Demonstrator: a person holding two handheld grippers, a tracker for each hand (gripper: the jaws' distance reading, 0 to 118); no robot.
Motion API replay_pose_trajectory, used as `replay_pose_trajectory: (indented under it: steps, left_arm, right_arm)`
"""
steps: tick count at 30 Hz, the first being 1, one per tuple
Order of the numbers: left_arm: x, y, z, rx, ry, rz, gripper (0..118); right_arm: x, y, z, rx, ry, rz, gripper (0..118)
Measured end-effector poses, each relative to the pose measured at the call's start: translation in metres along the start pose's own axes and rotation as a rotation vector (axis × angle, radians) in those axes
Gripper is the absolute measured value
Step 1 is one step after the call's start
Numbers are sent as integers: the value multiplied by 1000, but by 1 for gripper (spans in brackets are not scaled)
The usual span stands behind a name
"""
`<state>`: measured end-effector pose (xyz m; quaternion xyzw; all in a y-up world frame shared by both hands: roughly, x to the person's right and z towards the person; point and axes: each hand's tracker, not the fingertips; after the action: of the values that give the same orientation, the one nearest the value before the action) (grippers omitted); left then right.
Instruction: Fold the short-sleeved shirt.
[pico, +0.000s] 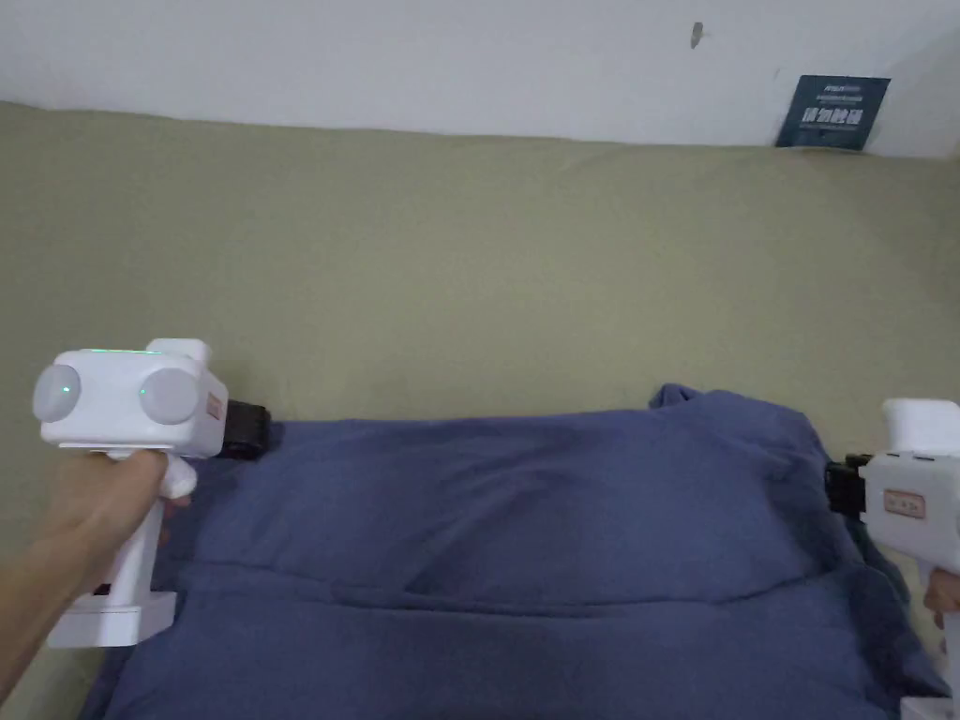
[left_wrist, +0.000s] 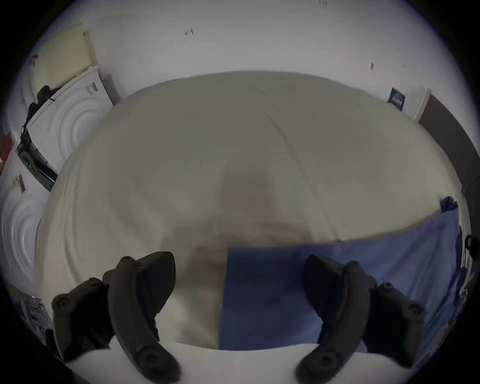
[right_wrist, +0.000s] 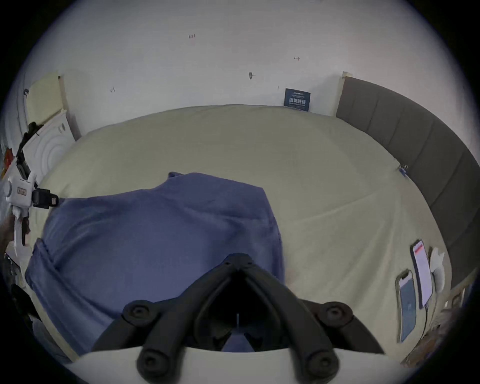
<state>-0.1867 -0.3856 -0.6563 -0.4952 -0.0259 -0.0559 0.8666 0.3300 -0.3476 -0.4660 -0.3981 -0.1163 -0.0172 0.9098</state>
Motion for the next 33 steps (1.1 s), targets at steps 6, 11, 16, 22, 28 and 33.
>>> replay_pose_trajectory:
  steps: [6, 11, 16, 22, 28, 33]
  left_arm:
    - [1, 5, 24, 62, -62, -36, 1]
    - [4, 2, 17, 46, -49, -31, 1]
    - [7, 0, 15, 44, -38, -38, 1]
    - [1, -2, 36, 75, -49, -5, 1]
    - [-18, -18, 98, 151, -63, 6, 1]
    - [-34, -55, 148, 193, -86, 5, 1]
  right_arm:
    - [16, 35, -27, -32, -5, -3, 4]
    - [13, 61, -60, -156, -12, -35, 106]
    - [28, 41, -92, -245, -56, -10, 71]
    - [14, 44, -47, -168, 17, 9, 6]
    - [24, 47, 27, -49, 70, -19, 6]
    - [35, 25, 89, 13, 119, -16, 6]
